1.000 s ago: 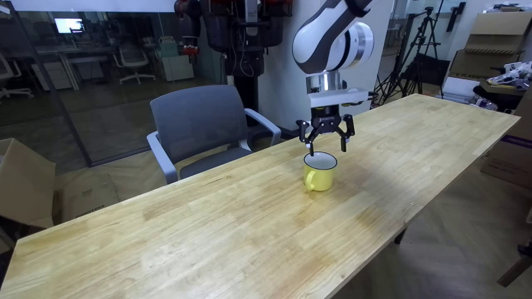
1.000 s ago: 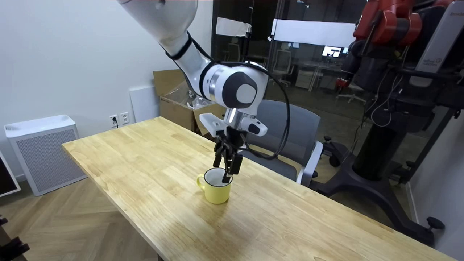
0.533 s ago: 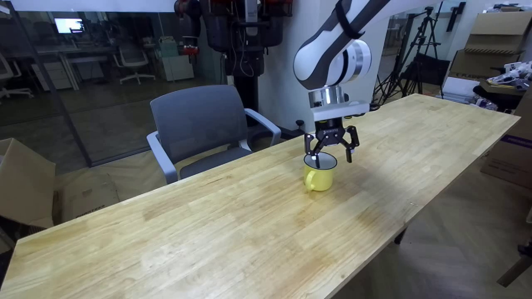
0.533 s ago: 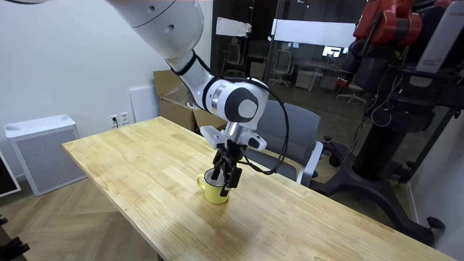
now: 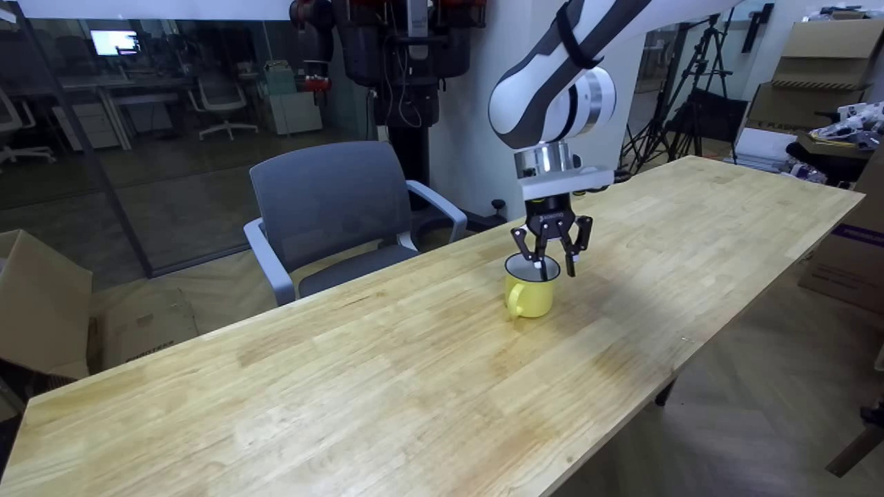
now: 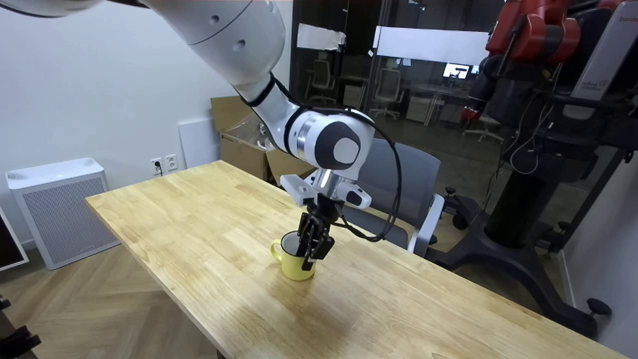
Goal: Slide the cup to the right
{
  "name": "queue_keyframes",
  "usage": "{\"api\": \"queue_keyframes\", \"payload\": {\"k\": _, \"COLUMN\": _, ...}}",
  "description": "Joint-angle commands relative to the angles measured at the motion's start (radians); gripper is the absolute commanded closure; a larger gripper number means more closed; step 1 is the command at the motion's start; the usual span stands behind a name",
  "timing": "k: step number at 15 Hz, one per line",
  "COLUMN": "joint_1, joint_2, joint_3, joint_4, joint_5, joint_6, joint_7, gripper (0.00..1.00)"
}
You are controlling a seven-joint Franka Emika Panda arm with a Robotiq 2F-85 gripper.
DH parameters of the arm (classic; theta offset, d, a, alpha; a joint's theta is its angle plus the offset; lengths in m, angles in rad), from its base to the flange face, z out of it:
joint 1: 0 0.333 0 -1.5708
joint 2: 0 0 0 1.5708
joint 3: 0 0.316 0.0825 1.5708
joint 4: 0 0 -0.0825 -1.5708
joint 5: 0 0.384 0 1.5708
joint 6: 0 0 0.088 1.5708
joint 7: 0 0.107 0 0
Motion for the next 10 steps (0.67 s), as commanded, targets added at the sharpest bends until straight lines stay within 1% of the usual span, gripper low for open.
{"api": "queue_keyframes", "payload": {"k": 1, "joint_1": 0.002, "joint_2": 0.022, "joint_3": -0.008, "joint_4": 0.054, "joint_5": 0.009, "joint_6": -0.033, "joint_7": 0.001, "gripper": 0.81}}
{"api": "queue_keyframes", "payload": {"k": 2, "joint_1": 0.001, "joint_2": 0.021, "joint_3": -0.008, "joint_4": 0.055, "joint_5": 0.009, "joint_6": -0.033, "joint_7": 0.000, "gripper": 0.89}}
{"api": "queue_keyframes", "payload": {"k": 4, "joint_1": 0.002, "joint_2": 0.019, "joint_3": -0.008, "joint_4": 0.054, "joint_5": 0.009, "joint_6": -0.030, "joint_7": -0.001, "gripper": 1.00}}
{"api": "queue_keyframes", "payload": {"k": 5, "joint_1": 0.001, "joint_2": 0.018, "joint_3": -0.008, "joint_4": 0.055, "joint_5": 0.010, "joint_6": -0.029, "joint_7": -0.001, "gripper": 1.00}}
{"api": "queue_keyframes", "payload": {"k": 6, "joint_1": 0.001, "joint_2": 0.018, "joint_3": -0.007, "joint_4": 0.058, "joint_5": 0.012, "joint_6": -0.032, "joint_7": -0.003, "gripper": 0.96}}
{"api": "queue_keyframes", "payload": {"k": 10, "joint_1": 0.003, "joint_2": 0.015, "joint_3": -0.005, "joint_4": 0.065, "joint_5": 0.011, "joint_6": -0.041, "joint_7": -0.013, "gripper": 0.97}}
